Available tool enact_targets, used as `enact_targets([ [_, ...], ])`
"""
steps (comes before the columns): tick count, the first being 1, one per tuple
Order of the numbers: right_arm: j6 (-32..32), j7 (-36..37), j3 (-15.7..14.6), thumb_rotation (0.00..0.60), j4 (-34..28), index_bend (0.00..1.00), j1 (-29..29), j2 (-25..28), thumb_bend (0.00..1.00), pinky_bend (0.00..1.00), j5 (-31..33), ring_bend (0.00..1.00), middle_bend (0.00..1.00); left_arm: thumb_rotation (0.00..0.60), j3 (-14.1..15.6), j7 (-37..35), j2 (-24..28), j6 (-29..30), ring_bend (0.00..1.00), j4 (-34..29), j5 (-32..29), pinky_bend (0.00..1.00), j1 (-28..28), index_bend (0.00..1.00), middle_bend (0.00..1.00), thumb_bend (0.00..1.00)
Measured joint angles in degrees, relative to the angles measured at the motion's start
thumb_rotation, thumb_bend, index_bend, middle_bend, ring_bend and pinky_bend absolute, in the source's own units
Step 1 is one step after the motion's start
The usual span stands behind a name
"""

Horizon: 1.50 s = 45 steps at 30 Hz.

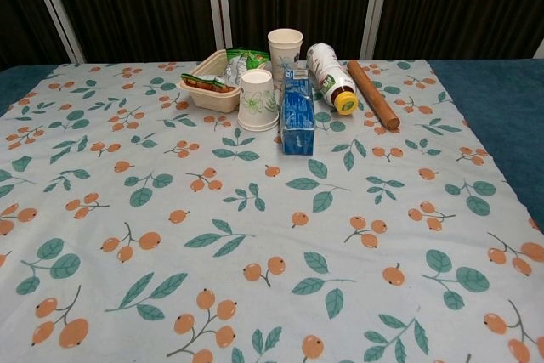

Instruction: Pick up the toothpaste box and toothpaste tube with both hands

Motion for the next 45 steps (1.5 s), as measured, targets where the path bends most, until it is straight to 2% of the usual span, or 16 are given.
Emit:
enact_targets([
  [4, -0.5, 0.8, 0.4, 0.6, -0.6, 0.28, -0.7, 1.5, 0.41, 0.38, 0.2, 0.34, 0.45, 0.6, 0.9, -2.8, -1.4, 1.5, 0.12, 2.9, 2.3, 0.22, 2.0, 0.0, 0.03, 0.0],
  [6, -1.0, 0.6, 0.0, 0.6, -0.9, 0.27, -0.8, 1.7, 0.41, 0.38, 0.0, 0.33, 0.44, 0.6, 1.0, -3.1, -1.7, 1.2, 0.12, 3.6, 2.9, 0.22, 2.4, 0.0, 0.03, 0.0],
  [9, -1.4, 0.2, -0.8, 0.6, -0.9, 0.3, -0.7, 1.6, 0.41, 0.39, -0.7, 0.37, 0.44, 0.6, 0.8, -3.7, -1.9, 0.1, 0.12, 3.8, 2.8, 0.22, 3.0, 0.0, 0.02, 0.0],
  [13, -1.4, -1.1, -1.7, 0.6, -0.7, 0.43, -0.4, 1.0, 0.45, 0.5, -1.1, 0.5, 0.55, 0.6, -0.1, -4.3, -1.8, -0.6, 0.12, 3.6, 2.7, 0.22, 3.6, 0.0, 0.02, 0.0],
  [14, -1.2, -1.3, -1.6, 0.6, -0.6, 0.43, -0.4, 0.8, 0.46, 0.51, -0.9, 0.51, 0.56, 0.6, -0.2, -4.4, -1.8, -0.7, 0.12, 3.6, 2.7, 0.22, 3.6, 0.0, 0.02, 0.0],
  [22, -1.3, -2.2, -1.4, 0.6, -0.6, 0.43, 0.0, 0.5, 0.46, 0.51, 0.9, 0.51, 0.56, 0.6, -1.3, -4.4, -1.7, -2.3, 0.12, 3.1, 2.8, 0.22, 4.4, 0.0, 0.02, 0.0],
  [26, -1.9, -4.8, -2.4, 0.6, 0.1, 0.43, 0.4, 0.6, 0.46, 0.51, 0.6, 0.51, 0.56, 0.6, -1.8, -4.2, -1.7, -2.9, 0.12, 2.9, 3.1, 0.22, 4.8, 0.0, 0.02, 0.0],
  [30, -3.8, -13.2, -5.5, 0.6, 1.7, 0.43, 1.5, 0.3, 0.46, 0.51, -0.1, 0.51, 0.56, 0.6, -2.2, -4.4, -1.5, -3.5, 0.12, 2.7, 3.2, 0.22, 4.9, 0.0, 0.02, 0.0],
  [35, -6.3, -30.4, -11.7, 0.6, 4.7, 0.43, 3.5, -2.2, 0.46, 0.51, -1.0, 0.51, 0.56, 0.6, -2.7, -4.9, -1.4, -3.9, 0.12, 2.7, 3.5, 0.22, 5.2, 0.0, 0.03, 0.0],
  [40, -8.5, -47.1, -19.6, 0.6, 9.3, 0.43, 5.4, -8.1, 0.46, 0.51, -2.5, 0.51, 0.56, 0.6, -3.2, -5.4, -1.3, -4.3, 0.12, 2.8, 3.7, 0.22, 5.4, 0.0, 0.03, 0.0],
  [45, -10.3, -56.1, -25.7, 0.6, 15.4, 0.43, 6.7, -15.9, 0.46, 0.51, -3.0, 0.51, 0.56, 0.6, -3.6, -5.9, -1.3, -4.7, 0.12, 2.8, 3.7, 0.22, 5.6, 0.0, 0.03, 0.0],
])
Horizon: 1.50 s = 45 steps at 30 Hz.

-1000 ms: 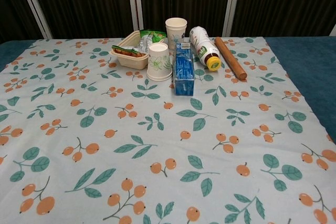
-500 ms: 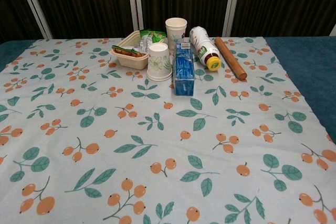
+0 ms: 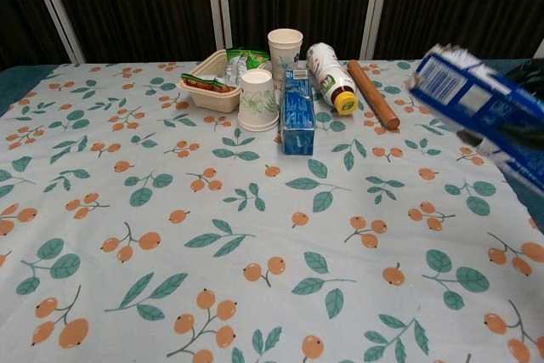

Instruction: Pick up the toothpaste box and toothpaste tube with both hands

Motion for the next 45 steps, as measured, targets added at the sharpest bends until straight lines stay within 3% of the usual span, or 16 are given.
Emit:
enact_targets([
  [6, -2.0, -7.3, -2.6, 0.6, 6.0, 0.43, 1.1, -7.2, 0.46, 0.51, 2.8, 0.51, 0.56, 0.6, -0.5, -0.4, 0.0, -0.9, 0.12, -0.3, -0.3, 0.22, 0.2, 0.0, 0.03, 0.0],
  [15, -2.5, -13.6, -1.7, 0.6, 11.2, 0.42, 3.3, -15.6, 0.46, 0.51, 5.4, 0.49, 0.56, 0.6, -1.0, -0.5, 0.1, -1.5, 0.12, -0.6, -0.2, 0.22, 0.6, 0.0, 0.03, 0.0],
  [17, -2.6, -14.5, -1.2, 0.6, 11.7, 0.36, 3.8, -17.2, 0.46, 0.49, 5.9, 0.44, 0.54, 0.6, -1.2, -0.6, 0.1, -1.7, 0.12, -0.6, -0.2, 0.22, 0.6, 0.0, 0.03, 0.0],
  [20, -3.1, -16.2, -0.5, 0.6, 12.0, 0.2, 4.9, -19.0, 0.46, 0.43, 7.1, 0.31, 0.43, 0.6, -1.3, -0.7, 0.1, -2.0, 0.12, -0.8, -0.4, 0.22, 0.7, 0.0, 0.02, 0.0],
  [24, -4.4, -18.9, 0.2, 0.6, 11.4, 0.05, 6.4, -20.4, 0.41, 0.28, 8.8, 0.16, 0.27, 0.6, -1.5, -0.6, 0.2, -2.2, 0.12, -1.0, -0.3, 0.22, 0.9, 0.0, 0.02, 0.0],
  [28, -4.7, -21.6, 0.6, 0.6, 10.6, 0.0, 7.4, -20.6, 0.37, 0.15, 9.4, 0.04, 0.16, 0.6, -1.6, -0.8, 0.3, -2.2, 0.12, -1.1, -0.3, 0.22, 1.0, 0.0, 0.02, 0.0],
  [35, -3.7, -24.2, 0.8, 0.6, 4.9, 0.0, 7.4, -16.5, 0.36, 0.1, 10.4, 0.0, 0.11, 0.6, -2.1, -1.4, 0.8, -2.4, 0.12, -1.8, -0.7, 0.21, 1.4, 0.0, 0.02, 0.0],
  [41, -1.3, -24.2, -0.7, 0.6, 0.1, 0.0, 5.4, -7.5, 0.36, 0.1, 7.4, 0.0, 0.11, 0.6, -2.2, -1.6, 1.3, -2.4, 0.09, -2.7, -1.0, 0.18, 1.7, 0.0, 0.01, 0.0],
  [45, 0.5, -23.8, -3.7, 0.6, -0.8, 0.0, 3.1, 0.9, 0.36, 0.1, 2.4, 0.0, 0.09, 0.6, -2.2, -1.9, 2.0, -2.8, 0.08, -4.4, -1.8, 0.17, 2.1, 0.0, 0.0, 0.0],
])
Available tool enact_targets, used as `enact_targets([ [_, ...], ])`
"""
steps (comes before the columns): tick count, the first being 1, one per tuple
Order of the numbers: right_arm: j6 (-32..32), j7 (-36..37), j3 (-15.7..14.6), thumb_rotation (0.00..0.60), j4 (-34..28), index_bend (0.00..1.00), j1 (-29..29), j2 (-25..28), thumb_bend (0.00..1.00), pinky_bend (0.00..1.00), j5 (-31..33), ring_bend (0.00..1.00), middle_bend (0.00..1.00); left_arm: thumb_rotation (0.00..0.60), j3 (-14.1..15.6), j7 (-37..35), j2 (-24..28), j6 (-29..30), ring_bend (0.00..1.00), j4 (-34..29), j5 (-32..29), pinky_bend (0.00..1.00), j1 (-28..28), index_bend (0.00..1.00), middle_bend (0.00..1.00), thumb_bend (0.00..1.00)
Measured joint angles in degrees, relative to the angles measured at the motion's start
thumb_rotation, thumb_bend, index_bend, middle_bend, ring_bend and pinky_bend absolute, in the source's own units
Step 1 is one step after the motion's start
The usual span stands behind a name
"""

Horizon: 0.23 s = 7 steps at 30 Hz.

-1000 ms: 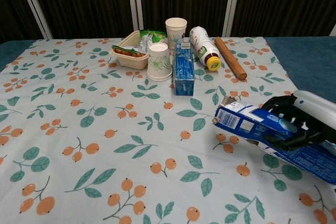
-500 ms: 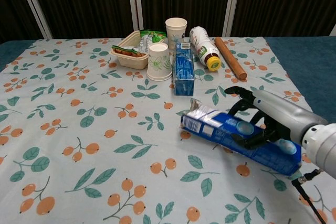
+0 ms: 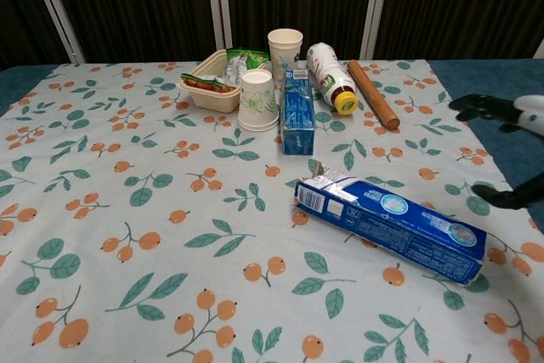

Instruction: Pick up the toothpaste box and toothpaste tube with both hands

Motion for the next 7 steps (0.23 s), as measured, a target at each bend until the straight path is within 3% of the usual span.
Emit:
enact_targets([
  [7, 6.3, 2.3, -6.6, 0.6, 7.8, 0.0, -5.4, 9.9, 0.36, 0.03, -14.0, 0.0, 0.01, 0.6, 0.8, -1.6, 3.6, -1.3, 0.03, -7.0, -3.4, 0.14, 2.0, 0.01, 0.0, 0.0],
])
